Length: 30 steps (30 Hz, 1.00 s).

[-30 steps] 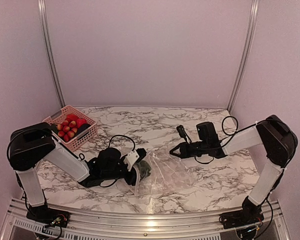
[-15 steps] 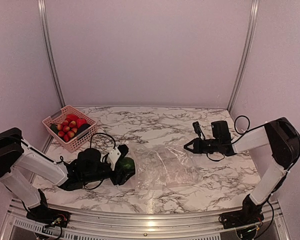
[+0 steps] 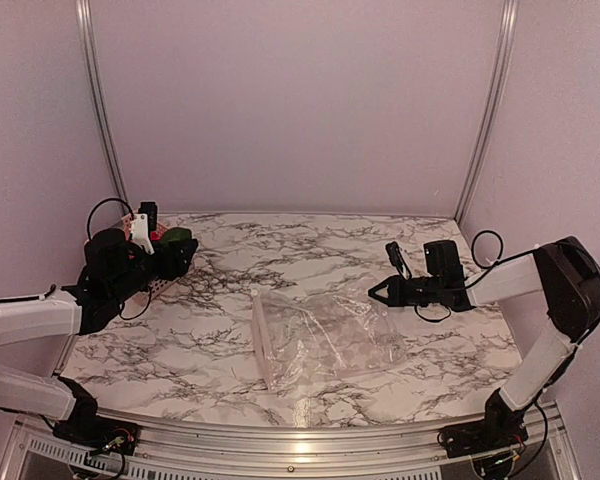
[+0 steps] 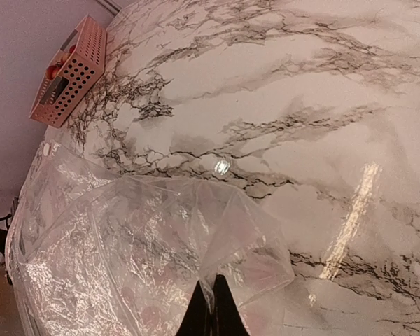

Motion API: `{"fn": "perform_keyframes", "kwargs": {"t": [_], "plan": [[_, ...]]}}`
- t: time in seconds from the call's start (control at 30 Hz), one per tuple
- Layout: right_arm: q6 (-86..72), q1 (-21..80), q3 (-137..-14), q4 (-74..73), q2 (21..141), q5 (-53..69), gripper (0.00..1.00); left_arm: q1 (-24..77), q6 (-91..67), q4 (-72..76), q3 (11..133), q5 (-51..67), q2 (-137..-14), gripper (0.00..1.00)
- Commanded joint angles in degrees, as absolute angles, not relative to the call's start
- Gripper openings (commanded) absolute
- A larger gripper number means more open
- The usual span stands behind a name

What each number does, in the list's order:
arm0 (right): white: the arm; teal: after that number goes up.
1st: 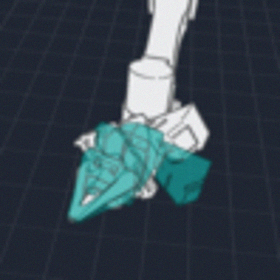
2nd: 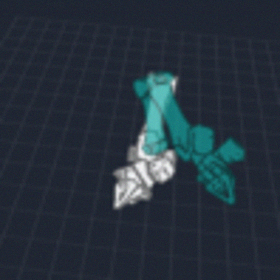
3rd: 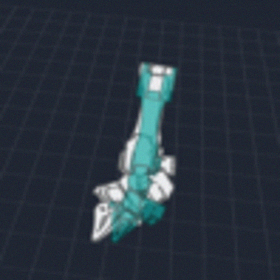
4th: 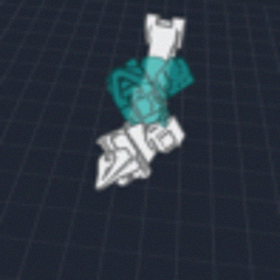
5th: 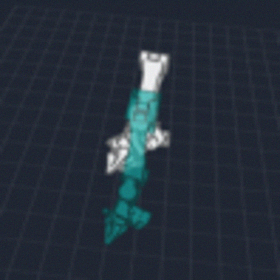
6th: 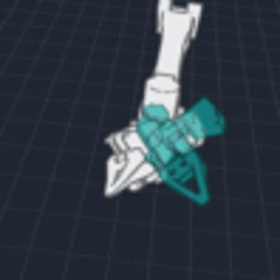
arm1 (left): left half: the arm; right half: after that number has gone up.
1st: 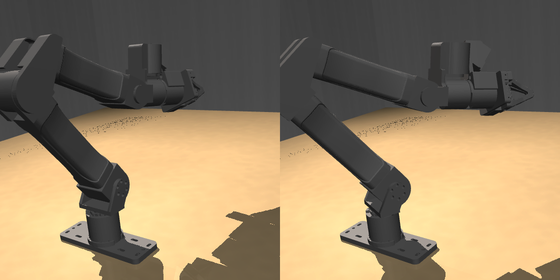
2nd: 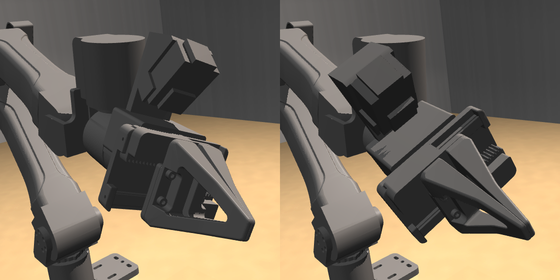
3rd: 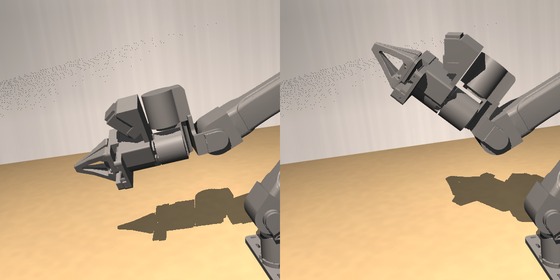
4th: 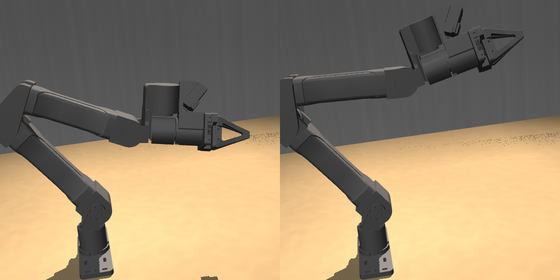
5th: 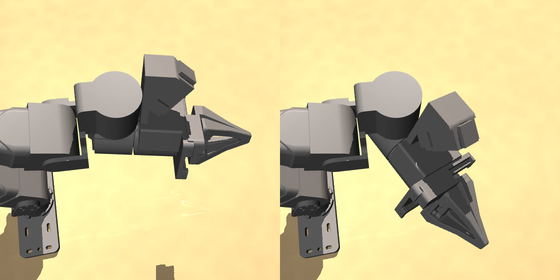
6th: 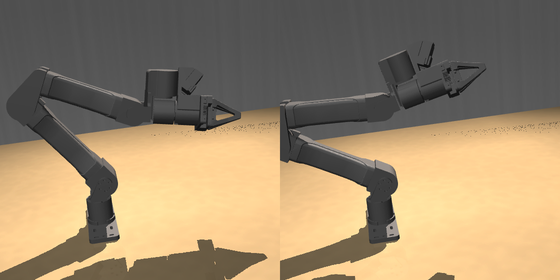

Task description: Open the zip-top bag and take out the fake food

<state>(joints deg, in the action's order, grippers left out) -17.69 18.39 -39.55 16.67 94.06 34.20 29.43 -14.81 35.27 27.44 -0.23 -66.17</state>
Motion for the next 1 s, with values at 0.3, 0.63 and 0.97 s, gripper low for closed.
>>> {"fn": "perform_keyframes", "kwargs": {"t": [0.3, 0.63, 0.97], "plan": [[-16.3, 18.0, -39.3, 16.3, 92.9, 35.4, 0.00, 5.5, -28.5, 18.9, 45.1, 6.0, -80.3, 0.63], [-16.3, 18.0, -40.3, 16.2, 93.7, 36.5, 0.00, 0.5, -26.8, 13.8, 59.7, 2.6, -95.7, 0.66], [-16.4, 18.0, -40.7, 16.1, 93.6, 37.3, 0.00, -2.6, -24.0, 6.1, 73.9, -3.1, -109.3, 0.77]]}}
